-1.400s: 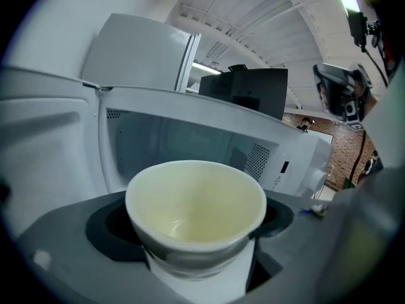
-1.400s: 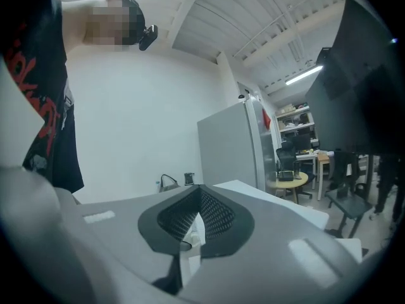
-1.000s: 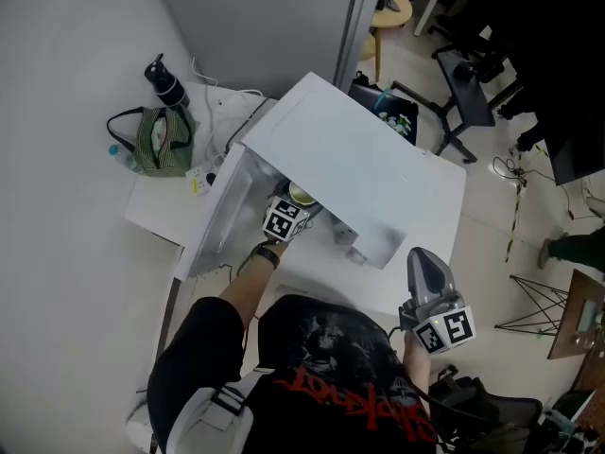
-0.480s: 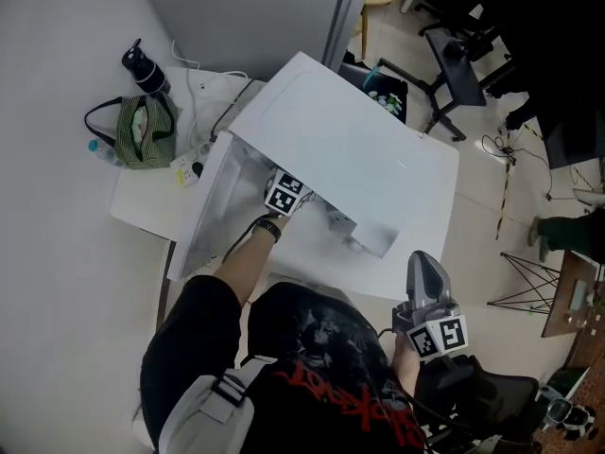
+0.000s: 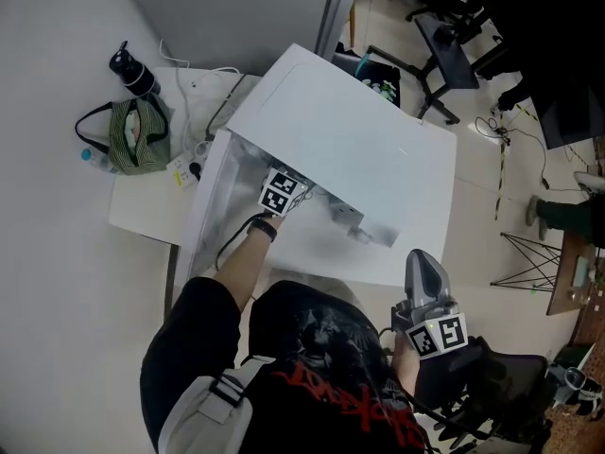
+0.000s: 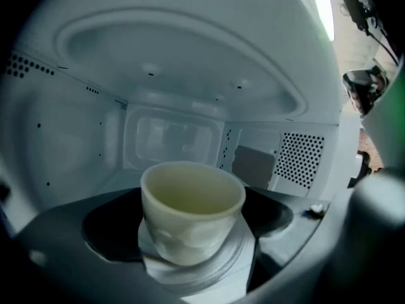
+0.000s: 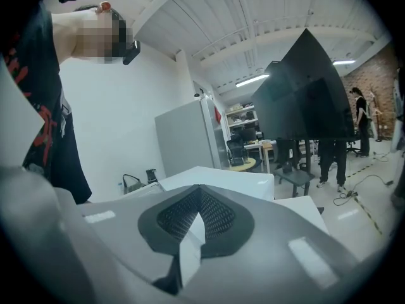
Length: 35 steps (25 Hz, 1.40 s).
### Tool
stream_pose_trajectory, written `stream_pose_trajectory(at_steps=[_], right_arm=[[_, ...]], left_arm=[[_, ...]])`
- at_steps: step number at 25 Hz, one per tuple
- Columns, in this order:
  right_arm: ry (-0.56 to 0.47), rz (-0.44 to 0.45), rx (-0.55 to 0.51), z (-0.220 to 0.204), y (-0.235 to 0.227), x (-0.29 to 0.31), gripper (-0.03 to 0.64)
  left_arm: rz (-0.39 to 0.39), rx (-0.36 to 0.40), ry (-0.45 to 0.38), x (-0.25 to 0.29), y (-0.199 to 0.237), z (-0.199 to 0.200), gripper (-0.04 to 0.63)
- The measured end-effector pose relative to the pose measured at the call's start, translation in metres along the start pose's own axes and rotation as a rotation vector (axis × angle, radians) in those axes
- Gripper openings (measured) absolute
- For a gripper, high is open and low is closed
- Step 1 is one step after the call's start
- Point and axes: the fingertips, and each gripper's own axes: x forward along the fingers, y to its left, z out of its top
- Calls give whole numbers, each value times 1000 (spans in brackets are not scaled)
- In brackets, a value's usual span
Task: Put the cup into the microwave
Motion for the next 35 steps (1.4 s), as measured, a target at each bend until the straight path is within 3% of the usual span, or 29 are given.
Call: stream_pose_trajectory(at_steps=[6, 11, 19, 24, 26, 30, 31, 32, 35], right_arm=[[37, 3, 10, -18, 18, 1, 2], [6, 9, -3, -20, 33, -10, 2], [-75, 98, -66, -17, 69, -57, 0], [-135, 136, -51, -33, 100, -128, 0], [-162, 111, -46, -45, 107, -173, 0], [-229, 23, 33, -80, 107, -240, 0], [-239, -1, 60, -89, 106, -251, 0], [-246, -23, 79, -95, 107, -263, 0], [-258, -90, 72, -114, 113, -308, 0]], left_arm=[[-18, -34, -12, -29, -2, -14, 466], [-38, -59, 41, -55, -19, -41, 466], [-29, -101, 45, -115, -70, -60, 465], [-33, -125, 132, -178, -128, -109, 465], [-83, -194, 138, -201, -167, -138, 463], [-245, -538, 39, -246, -239, -147, 457], [-273, -558, 53, -257, -256, -150, 457], [-304, -522, 98, -268, -275, -153, 456], [-461, -343, 272, -295, -348, -170, 454]])
